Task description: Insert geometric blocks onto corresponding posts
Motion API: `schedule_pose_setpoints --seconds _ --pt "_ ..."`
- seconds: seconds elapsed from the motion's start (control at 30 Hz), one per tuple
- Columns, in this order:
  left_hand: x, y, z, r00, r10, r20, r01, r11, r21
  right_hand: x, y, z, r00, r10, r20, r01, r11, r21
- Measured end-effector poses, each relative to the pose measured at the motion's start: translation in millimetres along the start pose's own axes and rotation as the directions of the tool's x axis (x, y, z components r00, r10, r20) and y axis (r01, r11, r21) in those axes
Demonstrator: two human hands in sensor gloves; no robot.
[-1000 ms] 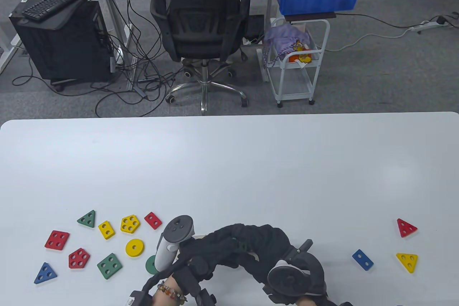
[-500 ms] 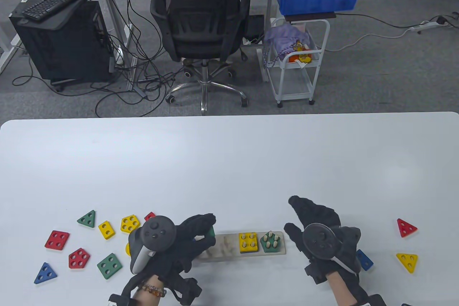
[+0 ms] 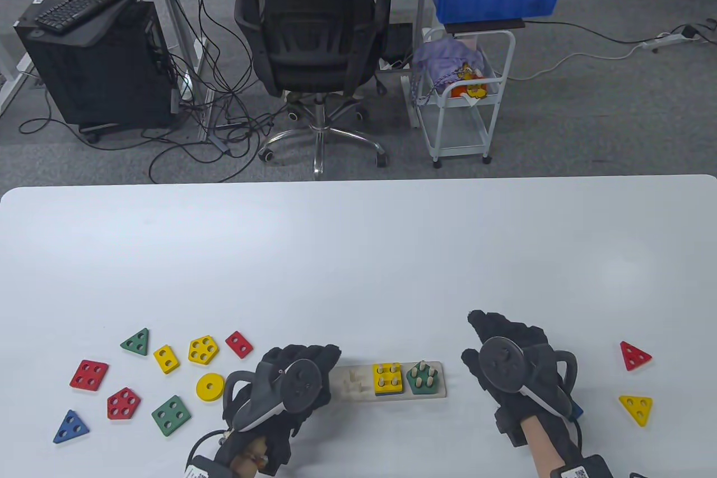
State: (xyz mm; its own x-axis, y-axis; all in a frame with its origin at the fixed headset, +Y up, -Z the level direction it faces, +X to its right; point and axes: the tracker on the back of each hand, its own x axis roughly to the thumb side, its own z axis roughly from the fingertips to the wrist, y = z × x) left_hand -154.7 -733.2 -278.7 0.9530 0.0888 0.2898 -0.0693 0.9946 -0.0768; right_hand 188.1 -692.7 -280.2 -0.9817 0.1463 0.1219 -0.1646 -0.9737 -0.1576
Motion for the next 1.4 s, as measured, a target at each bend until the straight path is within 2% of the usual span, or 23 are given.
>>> schedule_pose_setpoints --seconds 0.1,0.17,0.23,0.33,0.5,0.63,0.67,0.73,0.8,0.93,1.0,1.17,1.4 --pt "0.3 -2.3 -1.1 1.000 -0.006 0.000 0.006 1.000 -0.029 -0.8 1.0 -0.3 1.000 -0.002 -0.001 0.002 1.000 0.013" --pt "-5.1 -2.1 -1.2 0.997 0.054 -0.047 -0.057 0.996 -0.075 -2.8 0.5 -0.5 1.000 0.003 -0.009 -0.003 1.000 0.025" --pt "-14.9 2.6 0.2 0.992 0.093 -0.087 -0.100 0.993 -0.070 -7.0 -1.5 -1.0 1.000 0.010 -0.026 -0.009 0.999 0.045" --pt "-37.8 14.7 6.8 0.973 0.145 -0.177 -0.149 0.989 -0.005 -20.3 -7.9 -1.8 0.996 0.011 -0.083 -0.004 0.996 0.087" --pt "-74.9 29.6 18.0 0.936 0.093 -0.340 -0.072 0.995 0.076 -56.8 -14.6 -1.6 0.967 0.056 -0.248 0.000 0.976 0.218" --pt "-93.6 31.9 20.2 0.912 0.106 -0.395 -0.079 0.993 0.083 -87.4 -2.8 -0.1 0.885 0.231 -0.403 -0.035 0.899 0.437" --pt "-95.0 31.4 20.0 0.910 0.111 -0.399 -0.085 0.993 0.082 -89.8 2.1 -0.2 0.873 0.262 -0.412 -0.034 0.874 0.484" --pt "-96.9 29.6 19.2 0.907 0.112 -0.405 -0.091 0.993 0.072 -92.6 18.5 -1.2 0.839 0.382 -0.386 -0.063 0.774 0.630" --pt "-96.1 28.4 18.6 0.911 0.108 -0.398 -0.092 0.994 0.060 -91.7 28.8 -1.4 0.810 0.467 -0.355 -0.110 0.715 0.690" --pt "-93.0 29.0 18.7 0.914 0.110 -0.390 -0.093 0.994 0.060 -86.5 40.9 -1.5 0.795 0.519 -0.315 -0.140 0.662 0.737" --pt "-91.8 28.7 18.8 0.916 0.110 -0.387 -0.094 0.994 0.059 -83.6 48.1 -2.0 0.767 0.578 -0.280 -0.193 0.623 0.758" --pt "-90.9 26.7 18.6 0.916 0.100 -0.388 -0.090 0.995 0.043 -78.9 55.9 -3.4 0.737 0.630 -0.245 -0.265 0.602 0.753" --pt "-89.6 26.0 18.6 0.918 0.100 -0.384 -0.092 0.995 0.040 -80.3 56.6 -2.3 0.739 0.623 -0.256 -0.267 0.620 0.738"
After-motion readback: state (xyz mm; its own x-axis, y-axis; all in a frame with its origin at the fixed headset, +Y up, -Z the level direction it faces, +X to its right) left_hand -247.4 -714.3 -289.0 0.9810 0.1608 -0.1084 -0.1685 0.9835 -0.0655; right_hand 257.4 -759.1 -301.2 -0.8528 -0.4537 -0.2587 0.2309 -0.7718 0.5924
